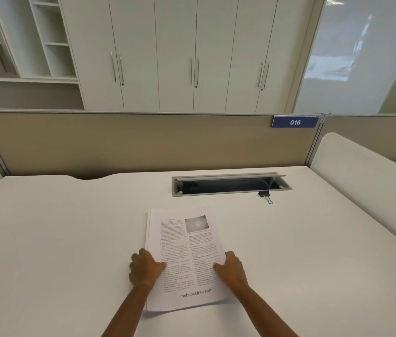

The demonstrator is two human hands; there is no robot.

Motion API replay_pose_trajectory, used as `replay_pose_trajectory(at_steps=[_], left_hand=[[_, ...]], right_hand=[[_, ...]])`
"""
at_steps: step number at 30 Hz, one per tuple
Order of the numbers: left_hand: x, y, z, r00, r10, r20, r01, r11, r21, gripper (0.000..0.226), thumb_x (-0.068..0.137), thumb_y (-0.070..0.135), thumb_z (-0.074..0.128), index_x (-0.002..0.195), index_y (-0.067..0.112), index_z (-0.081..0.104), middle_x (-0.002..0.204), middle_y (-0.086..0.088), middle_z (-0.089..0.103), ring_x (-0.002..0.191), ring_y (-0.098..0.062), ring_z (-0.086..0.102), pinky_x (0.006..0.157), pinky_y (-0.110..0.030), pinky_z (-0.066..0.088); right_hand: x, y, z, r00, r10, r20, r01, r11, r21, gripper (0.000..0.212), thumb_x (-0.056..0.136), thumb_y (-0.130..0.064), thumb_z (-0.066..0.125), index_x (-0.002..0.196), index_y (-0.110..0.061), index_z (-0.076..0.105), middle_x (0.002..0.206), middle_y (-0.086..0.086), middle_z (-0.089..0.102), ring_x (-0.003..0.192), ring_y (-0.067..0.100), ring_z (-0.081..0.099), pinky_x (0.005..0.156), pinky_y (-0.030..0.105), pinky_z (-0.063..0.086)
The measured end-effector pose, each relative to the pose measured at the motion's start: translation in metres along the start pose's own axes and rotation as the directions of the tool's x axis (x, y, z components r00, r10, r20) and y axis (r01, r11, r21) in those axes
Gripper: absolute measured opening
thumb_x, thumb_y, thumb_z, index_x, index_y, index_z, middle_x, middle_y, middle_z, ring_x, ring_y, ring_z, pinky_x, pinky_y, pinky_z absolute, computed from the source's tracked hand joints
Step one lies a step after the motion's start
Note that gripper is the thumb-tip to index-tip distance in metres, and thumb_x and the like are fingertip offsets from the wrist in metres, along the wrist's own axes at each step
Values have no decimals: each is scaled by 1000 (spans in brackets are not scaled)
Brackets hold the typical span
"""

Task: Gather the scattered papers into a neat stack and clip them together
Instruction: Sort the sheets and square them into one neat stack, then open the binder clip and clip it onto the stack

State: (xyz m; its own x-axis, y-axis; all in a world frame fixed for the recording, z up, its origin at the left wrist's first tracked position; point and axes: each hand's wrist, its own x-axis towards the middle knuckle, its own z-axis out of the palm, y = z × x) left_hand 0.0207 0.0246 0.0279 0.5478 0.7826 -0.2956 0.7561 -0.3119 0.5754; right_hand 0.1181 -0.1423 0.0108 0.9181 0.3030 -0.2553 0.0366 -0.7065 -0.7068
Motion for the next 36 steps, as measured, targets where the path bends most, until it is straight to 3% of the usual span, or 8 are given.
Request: replay_pose_trajectory(at_steps=[5, 9, 13, 20, 27, 36], left_hand=[[-4, 9, 6, 988, 82, -128, -40, 953, 302, 51, 86, 41, 54, 121, 8, 38, 128, -12, 40, 117, -23, 46, 95, -32, 42], [1, 30, 15, 954, 244, -176, -170, 919, 355, 64, 90, 43, 46, 138, 7, 23, 144, -16, 27, 131, -27, 33, 104, -34, 36], [3, 69, 30, 912, 394, -116, -336, 878, 340, 63, 93, 40, 41, 144, 12, 15, 154, -13, 13, 141, -28, 19, 112, -36, 25], [7, 143, 81, 829, 559, 15, -537, 789, 300, 59, 95, 37, 37, 145, 13, 14, 156, -10, 10, 144, -26, 10, 117, -34, 17], [26, 195, 135, 771, 608, 189, -633, 700, 331, 62, 97, 40, 29, 147, 13, 2, 157, -12, -4, 145, -27, -4, 118, -37, 2], [60, 221, 179, 763, 567, 309, -646, 654, 394, 63, 97, 41, 26, 147, 11, 1, 157, -12, -2, 145, -27, -3, 118, -41, 2]], right_hand=[[3, 7, -7, 995, -56, -77, 42, 983, -177, 44, 90, -33, 52, 126, -9, 42, 129, 10, 45, 120, 27, 48, 98, 35, 42], [16, 12, -26, 981, -95, -168, 61, 979, -194, 41, 90, -30, 52, 126, -12, 44, 129, 9, 46, 119, 26, 48, 97, 36, 43], [36, 17, -54, 966, -112, -234, 69, 980, -186, 33, 90, -23, 51, 121, -13, 49, 124, 9, 50, 114, 24, 51, 94, 35, 45], [88, 33, -100, 937, -106, -334, 74, 992, -107, 24, 90, -11, 49, 112, -9, 57, 116, 12, 53, 105, 26, 55, 88, 33, 45], [152, 52, -124, 915, -90, -394, 52, 993, -106, 24, 91, -8, 47, 113, -6, 57, 120, 14, 52, 109, 26, 54, 90, 33, 44], [228, 52, -136, 904, -130, -407, 44, 976, -213, 38, 94, -21, 47, 130, -9, 43, 128, 14, 50, 117, 27, 49, 98, 34, 42]])
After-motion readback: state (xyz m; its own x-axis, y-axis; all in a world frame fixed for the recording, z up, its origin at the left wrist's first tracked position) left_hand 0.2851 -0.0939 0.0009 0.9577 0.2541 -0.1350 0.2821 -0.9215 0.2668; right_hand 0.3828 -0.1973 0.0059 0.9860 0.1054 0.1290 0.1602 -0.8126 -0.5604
